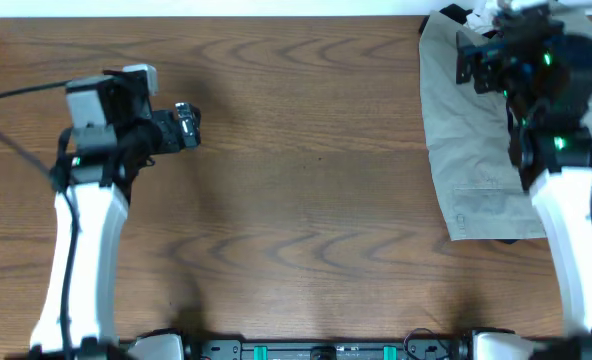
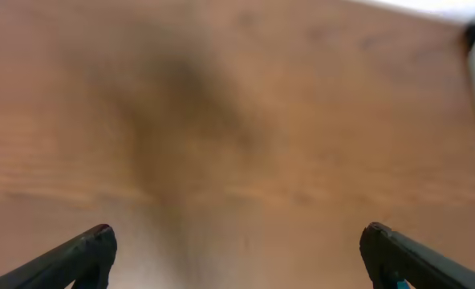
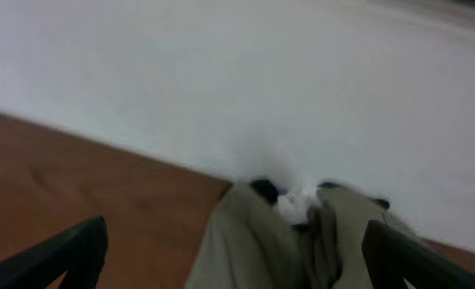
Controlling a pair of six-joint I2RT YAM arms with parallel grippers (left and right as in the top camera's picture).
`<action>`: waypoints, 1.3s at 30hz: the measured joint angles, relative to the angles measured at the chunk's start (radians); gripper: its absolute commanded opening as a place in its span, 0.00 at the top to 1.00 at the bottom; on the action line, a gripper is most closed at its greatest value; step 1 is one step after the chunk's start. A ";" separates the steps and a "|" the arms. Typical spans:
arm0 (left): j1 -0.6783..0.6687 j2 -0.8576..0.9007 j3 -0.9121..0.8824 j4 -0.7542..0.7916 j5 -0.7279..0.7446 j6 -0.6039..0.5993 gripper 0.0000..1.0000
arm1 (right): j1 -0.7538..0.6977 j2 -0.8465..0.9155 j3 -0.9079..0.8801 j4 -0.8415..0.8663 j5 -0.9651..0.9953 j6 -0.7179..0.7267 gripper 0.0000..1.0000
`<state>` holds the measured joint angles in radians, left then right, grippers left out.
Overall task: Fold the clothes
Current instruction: 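Reach the right gripper down onto the khaki shorts in the pile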
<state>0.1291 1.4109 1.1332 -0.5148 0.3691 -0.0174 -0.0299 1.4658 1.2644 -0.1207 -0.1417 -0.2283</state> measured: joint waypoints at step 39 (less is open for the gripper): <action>-0.023 0.214 0.058 -0.136 0.232 -0.088 0.02 | -0.242 0.251 0.018 -0.435 0.089 0.201 0.21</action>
<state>0.1066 1.6249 1.1908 -0.6506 0.6010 -0.1051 -0.2718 1.7168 1.2819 -0.5552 -0.0525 -0.0269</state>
